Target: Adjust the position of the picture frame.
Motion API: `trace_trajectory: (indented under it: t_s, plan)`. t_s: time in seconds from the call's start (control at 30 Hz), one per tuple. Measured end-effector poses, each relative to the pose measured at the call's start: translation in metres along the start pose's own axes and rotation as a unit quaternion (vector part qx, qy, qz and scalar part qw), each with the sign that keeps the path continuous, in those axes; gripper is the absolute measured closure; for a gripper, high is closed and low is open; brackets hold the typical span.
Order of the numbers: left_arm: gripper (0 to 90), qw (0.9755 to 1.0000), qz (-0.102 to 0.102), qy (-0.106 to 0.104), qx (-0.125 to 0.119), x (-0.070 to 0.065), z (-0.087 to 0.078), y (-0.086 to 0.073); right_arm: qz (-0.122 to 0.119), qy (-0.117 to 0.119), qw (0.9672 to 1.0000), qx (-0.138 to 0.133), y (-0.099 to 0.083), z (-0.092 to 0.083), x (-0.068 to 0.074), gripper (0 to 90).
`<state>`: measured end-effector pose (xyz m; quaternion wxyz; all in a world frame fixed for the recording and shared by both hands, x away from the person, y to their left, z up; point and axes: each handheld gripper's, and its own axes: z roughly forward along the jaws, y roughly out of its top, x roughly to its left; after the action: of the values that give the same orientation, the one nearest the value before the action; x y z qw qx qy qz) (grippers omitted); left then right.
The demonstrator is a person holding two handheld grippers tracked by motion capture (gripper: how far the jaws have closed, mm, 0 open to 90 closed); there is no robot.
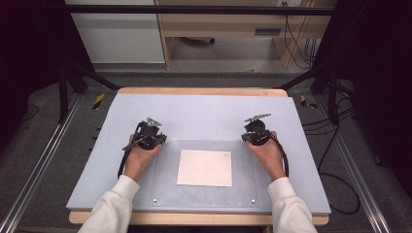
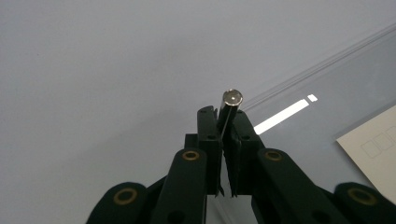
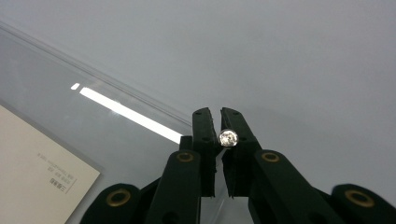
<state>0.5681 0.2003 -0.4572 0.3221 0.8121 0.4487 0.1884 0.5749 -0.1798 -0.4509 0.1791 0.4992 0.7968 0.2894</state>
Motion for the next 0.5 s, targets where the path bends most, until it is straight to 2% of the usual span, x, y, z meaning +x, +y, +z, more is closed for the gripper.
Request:
trace_trajectory:
  t_s: [0.1, 0.2, 0.27, 0.33, 0.37, 0.4, 0.43, 0.5]
  plan:
    - [84.5, 1.0, 0.0, 0.001, -0.008, 0.0, 0.0, -0.002, -0.002, 0.0, 1.0, -0.002, -0.001, 0.0, 0.0, 84.4]
    - [83.7, 0.9998, 0.005, 0.003, -0.02, 0.0, -0.002, -0.004, -0.009, 0.001, 0.9998, -0.017, -0.003, -0.003, 0.001, 76.5]
    - [77.6, 0.999, 0.011, 0.018, -0.04, -0.001, -0.008, -0.004, -0.018, -0.004, 0.9995, -0.027, -0.005, -0.007, 0.002, 68.1]
    - [68.4, 0.9984, 0.017, 0.024, -0.049, -0.002, -0.013, -0.004, -0.028, -0.011, 0.9988, -0.039, -0.01, -0.012, 0.002, 59.3]
    - [59.8, 0.9968, 0.022, 0.036, -0.067, -0.002, -0.019, -0.005, -0.034, -0.018, 0.9979, -0.052, -0.014, -0.017, 0.002, 51.8]
    - [55.6, 0.9968, 0.022, 0.036, -0.067, -0.002, -0.019, -0.005, -0.034, -0.018, 0.9979, -0.052, -0.014, -0.017, 0.002, 51.8]
    - [55.6, 0.9961, 0.024, 0.038, -0.076, -0.002, -0.023, -0.005, -0.034, -0.02, 0.9973, -0.062, -0.016, -0.02, 0.002, 49.0]
    - [46.1, 0.9949, 0.021, 0.039, -0.09, -0.002, -0.028, -0.006, -0.037, -0.022, 0.9959, -0.08, -0.02, -0.026, 0.002, 43.0]
